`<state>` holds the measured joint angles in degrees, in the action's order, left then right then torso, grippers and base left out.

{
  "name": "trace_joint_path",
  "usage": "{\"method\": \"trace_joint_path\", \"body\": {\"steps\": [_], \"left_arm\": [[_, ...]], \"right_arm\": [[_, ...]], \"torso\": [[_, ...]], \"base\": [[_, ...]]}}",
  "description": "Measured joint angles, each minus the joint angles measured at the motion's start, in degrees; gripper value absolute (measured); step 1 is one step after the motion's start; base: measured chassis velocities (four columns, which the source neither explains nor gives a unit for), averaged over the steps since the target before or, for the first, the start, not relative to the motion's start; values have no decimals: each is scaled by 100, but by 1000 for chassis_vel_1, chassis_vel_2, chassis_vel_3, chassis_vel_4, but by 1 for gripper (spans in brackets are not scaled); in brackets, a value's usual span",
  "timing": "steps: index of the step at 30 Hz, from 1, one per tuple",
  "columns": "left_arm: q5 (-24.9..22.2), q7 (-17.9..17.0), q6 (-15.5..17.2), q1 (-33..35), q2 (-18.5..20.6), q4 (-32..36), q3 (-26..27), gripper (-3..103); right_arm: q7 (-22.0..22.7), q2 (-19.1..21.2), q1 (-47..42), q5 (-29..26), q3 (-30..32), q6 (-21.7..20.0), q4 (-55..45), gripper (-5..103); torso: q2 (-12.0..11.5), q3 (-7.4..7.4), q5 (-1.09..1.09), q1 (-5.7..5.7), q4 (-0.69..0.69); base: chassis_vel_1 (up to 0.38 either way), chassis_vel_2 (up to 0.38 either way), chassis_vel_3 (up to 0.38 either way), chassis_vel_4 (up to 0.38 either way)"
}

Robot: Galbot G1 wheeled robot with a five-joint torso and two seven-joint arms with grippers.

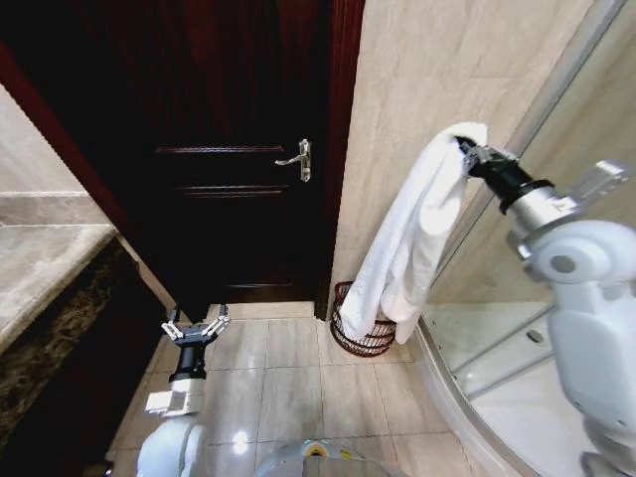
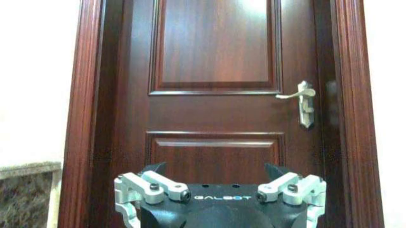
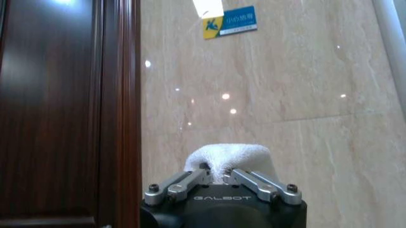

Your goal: Discard the used towel into the hamper.

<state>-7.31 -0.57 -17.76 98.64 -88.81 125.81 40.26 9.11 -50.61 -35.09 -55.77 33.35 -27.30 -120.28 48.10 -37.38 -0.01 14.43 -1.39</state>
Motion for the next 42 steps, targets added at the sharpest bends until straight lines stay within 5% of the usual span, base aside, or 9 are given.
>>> {"method": "trace_joint_path", "body": {"steps": [22,42], "left_arm": [[174,-12,93,-39,-67,29,-108,100],[54,-127,49,-87,-96,18,-114,100]], "right_arm": [[-137,162,675,68,-85,83,616,4],[-199,-531,1919,505,-743,269,1617,4]], "torso": [[546,-299,2,248,-1],[1034,-570,0,464,0]], "base": [[0,0,0,0],[0,0,0,0]]}}
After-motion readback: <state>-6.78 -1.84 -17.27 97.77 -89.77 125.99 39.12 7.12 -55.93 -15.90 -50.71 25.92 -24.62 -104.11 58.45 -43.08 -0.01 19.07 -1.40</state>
